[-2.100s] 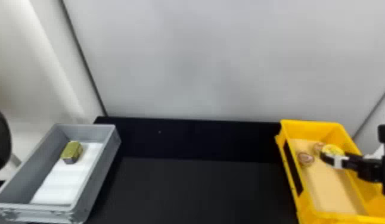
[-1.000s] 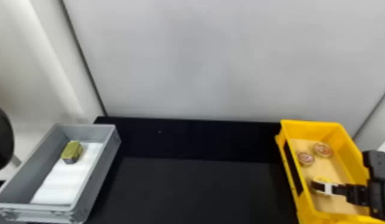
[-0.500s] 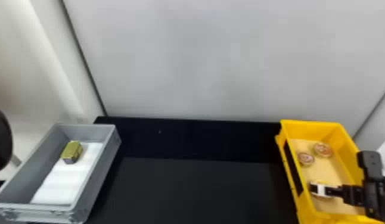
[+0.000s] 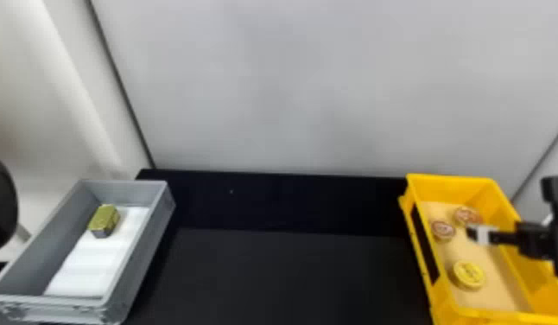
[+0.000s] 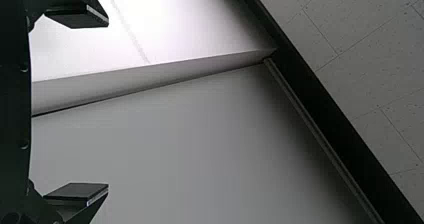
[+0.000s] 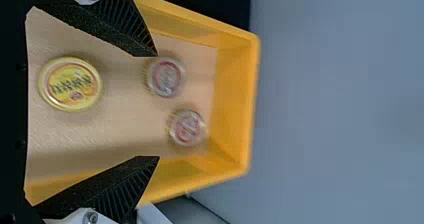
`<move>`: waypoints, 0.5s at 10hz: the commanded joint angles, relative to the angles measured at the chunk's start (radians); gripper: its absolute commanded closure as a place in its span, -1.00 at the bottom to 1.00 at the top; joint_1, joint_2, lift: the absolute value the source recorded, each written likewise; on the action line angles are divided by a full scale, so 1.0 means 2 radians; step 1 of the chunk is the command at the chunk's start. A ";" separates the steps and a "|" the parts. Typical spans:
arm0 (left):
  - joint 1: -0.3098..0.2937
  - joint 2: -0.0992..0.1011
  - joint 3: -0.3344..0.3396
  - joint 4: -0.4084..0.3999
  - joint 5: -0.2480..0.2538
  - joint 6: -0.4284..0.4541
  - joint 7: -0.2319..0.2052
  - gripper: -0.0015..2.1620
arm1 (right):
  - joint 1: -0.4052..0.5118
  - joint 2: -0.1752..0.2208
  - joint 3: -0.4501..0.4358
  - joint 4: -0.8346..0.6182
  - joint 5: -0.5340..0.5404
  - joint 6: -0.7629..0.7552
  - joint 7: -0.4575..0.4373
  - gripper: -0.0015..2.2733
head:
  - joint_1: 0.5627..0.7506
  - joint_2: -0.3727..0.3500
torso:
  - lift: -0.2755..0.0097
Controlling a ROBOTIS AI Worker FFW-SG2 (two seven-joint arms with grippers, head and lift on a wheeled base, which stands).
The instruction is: Pick up the round yellow can and place it in the yellow rectangular box
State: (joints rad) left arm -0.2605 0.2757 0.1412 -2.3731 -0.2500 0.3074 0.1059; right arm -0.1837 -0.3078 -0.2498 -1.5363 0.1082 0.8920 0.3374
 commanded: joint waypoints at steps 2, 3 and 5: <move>0.001 -0.003 0.001 0.000 0.000 0.001 0.000 -0.89 | -0.002 0.001 -0.007 -0.167 0.073 0.037 -0.004 -0.95 | 0.07 0.18 | 0.86; 0.001 -0.003 0.001 0.000 0.000 0.001 0.000 -0.89 | -0.004 0.003 0.000 -0.206 0.078 0.034 -0.024 -0.95 | 0.07 0.18 | 0.86; -0.002 -0.002 0.001 0.000 0.000 0.003 0.000 -0.89 | -0.007 0.004 0.029 -0.277 0.078 -0.005 -0.113 -0.93 | 0.07 0.18 | 0.86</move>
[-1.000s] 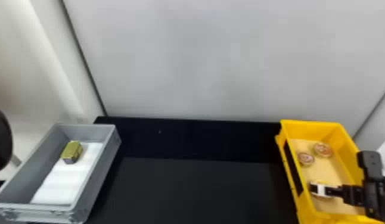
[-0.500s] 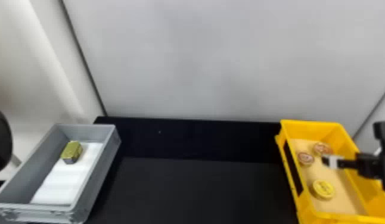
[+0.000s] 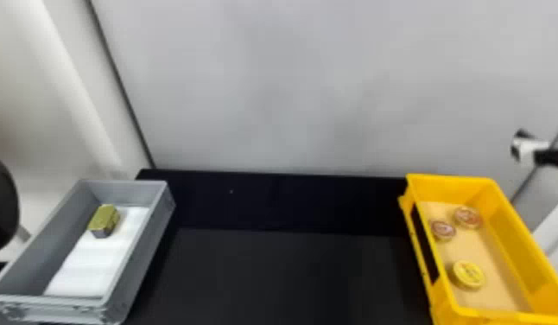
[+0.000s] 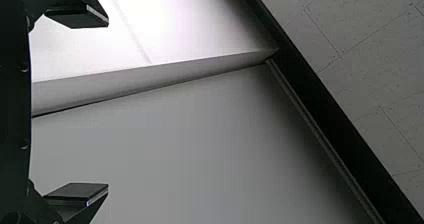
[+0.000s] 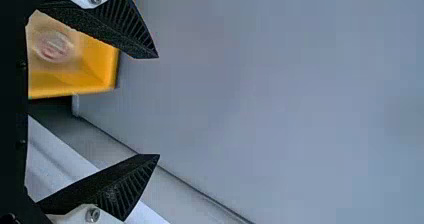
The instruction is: Pick up the round yellow can and place it in the yellow rectangular box
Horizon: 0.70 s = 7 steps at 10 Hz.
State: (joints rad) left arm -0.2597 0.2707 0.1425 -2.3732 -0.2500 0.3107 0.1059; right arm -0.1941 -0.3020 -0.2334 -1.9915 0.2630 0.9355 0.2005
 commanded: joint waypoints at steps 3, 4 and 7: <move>0.006 -0.003 0.005 0.000 0.000 0.000 0.003 -0.89 | 0.000 0.002 0.057 -0.123 0.037 -0.136 -0.157 -0.92 | 0.07 0.18 | 0.86; 0.005 -0.003 0.006 0.000 0.000 -0.001 0.003 -0.89 | -0.001 -0.004 0.065 -0.133 0.037 -0.170 -0.185 -0.92 | 0.07 0.18 | 0.86; -0.001 -0.005 0.010 0.002 0.000 -0.013 0.010 -0.89 | -0.055 -0.022 0.088 -0.144 0.037 -0.206 -0.187 -0.90 | 0.07 0.18 | 0.86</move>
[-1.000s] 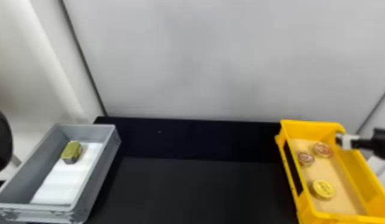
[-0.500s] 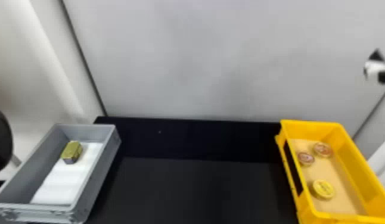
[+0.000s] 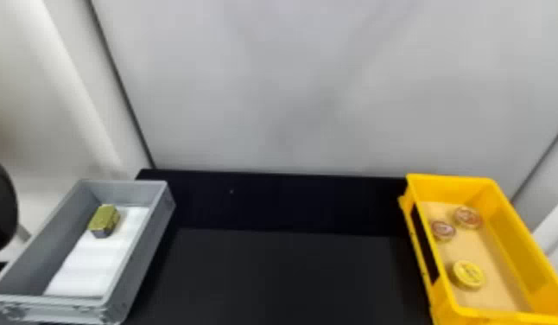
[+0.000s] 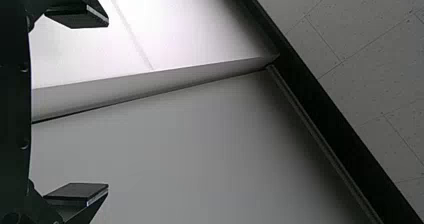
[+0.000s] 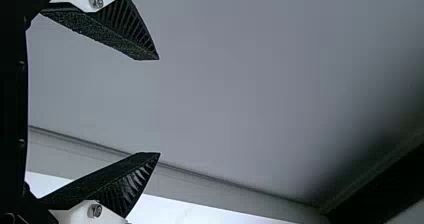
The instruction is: Pick up the round yellow can and place it in the yellow rectangular box
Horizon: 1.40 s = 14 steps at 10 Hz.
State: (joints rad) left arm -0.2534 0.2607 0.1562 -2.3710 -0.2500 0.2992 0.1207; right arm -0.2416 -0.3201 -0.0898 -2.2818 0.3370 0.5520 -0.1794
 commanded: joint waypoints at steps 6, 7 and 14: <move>-0.011 0.011 -0.004 0.000 -0.002 0.000 0.007 -0.89 | -0.054 -0.030 0.031 -0.027 0.003 -0.063 -0.014 -0.90 | 0.07 0.18 | 0.86; -0.008 0.009 -0.002 0.000 -0.002 -0.001 0.006 -0.89 | -0.057 -0.029 0.037 -0.029 0.003 -0.066 -0.018 -0.90 | 0.07 0.18 | 0.86; 0.003 0.019 -0.002 0.002 -0.002 -0.003 0.007 -0.89 | -0.059 -0.029 0.056 -0.020 0.013 -0.090 -0.026 -0.90 | 0.07 0.18 | 0.86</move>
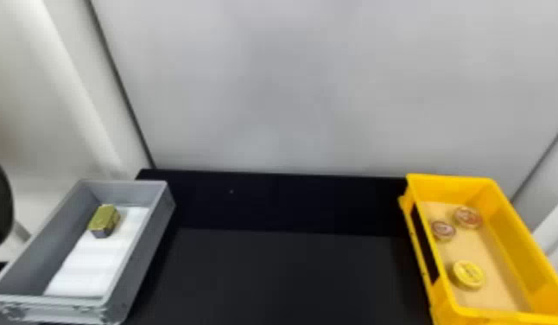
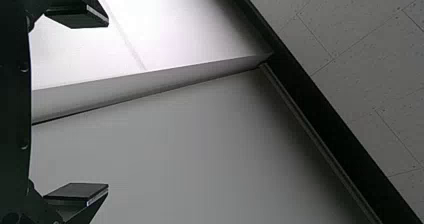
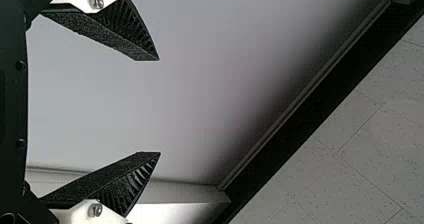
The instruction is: Pick up the round yellow can and place it in the yellow rectangular box
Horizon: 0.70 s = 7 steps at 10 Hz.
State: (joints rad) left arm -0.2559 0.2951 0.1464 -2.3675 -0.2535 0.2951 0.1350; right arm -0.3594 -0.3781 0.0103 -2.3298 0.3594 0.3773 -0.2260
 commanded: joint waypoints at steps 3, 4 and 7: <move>0.004 0.004 0.003 0.000 0.002 -0.001 0.000 -0.89 | -0.001 0.000 0.007 0.005 0.004 -0.007 -0.004 -0.89 | 0.07 0.18 | 0.86; 0.004 0.004 0.002 0.000 0.002 -0.001 0.000 -0.89 | -0.001 0.000 0.007 0.004 0.004 -0.007 -0.004 -0.89 | 0.07 0.18 | 0.86; 0.003 0.004 0.002 0.000 0.002 0.000 0.000 -0.89 | -0.001 0.000 0.007 0.004 0.004 -0.007 -0.004 -0.89 | 0.07 0.18 | 0.86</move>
State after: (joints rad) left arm -0.2477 0.3031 0.1511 -2.3672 -0.2500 0.2935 0.1350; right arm -0.3616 -0.3785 0.0246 -2.3206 0.3669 0.3635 -0.2347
